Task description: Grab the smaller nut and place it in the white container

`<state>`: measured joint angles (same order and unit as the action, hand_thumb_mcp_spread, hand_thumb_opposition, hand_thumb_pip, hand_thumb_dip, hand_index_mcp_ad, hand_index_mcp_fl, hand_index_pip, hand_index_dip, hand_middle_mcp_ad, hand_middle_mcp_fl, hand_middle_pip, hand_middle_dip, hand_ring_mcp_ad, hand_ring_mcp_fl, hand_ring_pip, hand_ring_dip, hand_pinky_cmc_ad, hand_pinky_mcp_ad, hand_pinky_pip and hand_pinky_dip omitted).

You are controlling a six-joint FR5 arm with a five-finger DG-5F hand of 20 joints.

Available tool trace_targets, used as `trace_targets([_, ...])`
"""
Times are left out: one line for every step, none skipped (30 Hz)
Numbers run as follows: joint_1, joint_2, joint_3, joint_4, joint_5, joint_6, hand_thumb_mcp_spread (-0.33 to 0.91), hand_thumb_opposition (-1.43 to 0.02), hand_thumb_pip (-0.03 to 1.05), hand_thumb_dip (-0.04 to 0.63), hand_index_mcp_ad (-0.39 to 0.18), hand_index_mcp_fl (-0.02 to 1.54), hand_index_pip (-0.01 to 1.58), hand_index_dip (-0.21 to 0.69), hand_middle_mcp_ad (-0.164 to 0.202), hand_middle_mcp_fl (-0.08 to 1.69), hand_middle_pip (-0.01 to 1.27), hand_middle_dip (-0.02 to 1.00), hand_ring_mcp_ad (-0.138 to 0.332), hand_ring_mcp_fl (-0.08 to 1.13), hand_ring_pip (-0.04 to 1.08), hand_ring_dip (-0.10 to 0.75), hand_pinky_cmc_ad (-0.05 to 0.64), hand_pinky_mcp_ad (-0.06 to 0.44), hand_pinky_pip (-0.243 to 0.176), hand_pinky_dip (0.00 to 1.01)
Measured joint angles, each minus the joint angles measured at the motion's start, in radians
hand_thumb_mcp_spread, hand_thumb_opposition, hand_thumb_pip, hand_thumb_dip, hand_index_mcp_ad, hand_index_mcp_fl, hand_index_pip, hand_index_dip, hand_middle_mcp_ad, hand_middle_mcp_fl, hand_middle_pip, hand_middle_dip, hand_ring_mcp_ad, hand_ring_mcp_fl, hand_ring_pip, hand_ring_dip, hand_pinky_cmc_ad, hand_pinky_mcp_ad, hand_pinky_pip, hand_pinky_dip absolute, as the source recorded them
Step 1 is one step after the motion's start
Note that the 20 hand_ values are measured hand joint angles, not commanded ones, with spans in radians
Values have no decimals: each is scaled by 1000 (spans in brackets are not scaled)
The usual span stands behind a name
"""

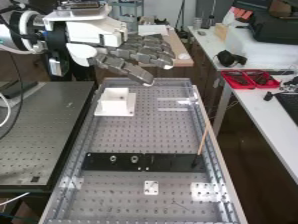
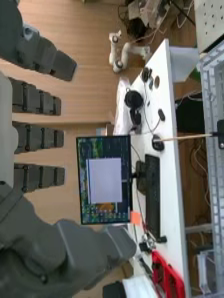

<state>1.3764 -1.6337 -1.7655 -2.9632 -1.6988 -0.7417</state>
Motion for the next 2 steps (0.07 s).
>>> trace_targets([-1,1,-1,0,-4,-2,195,-733,702,159,-122,56,136,237,72,-23,120,236,140,0,70,113,379,290,-80,291])
trace_targets([-2,2,-1,1,-7,-3,195,-733,702,159,-122,51,120,237,72,-24,120,236,140,0,70,113,379,293,-80,291])
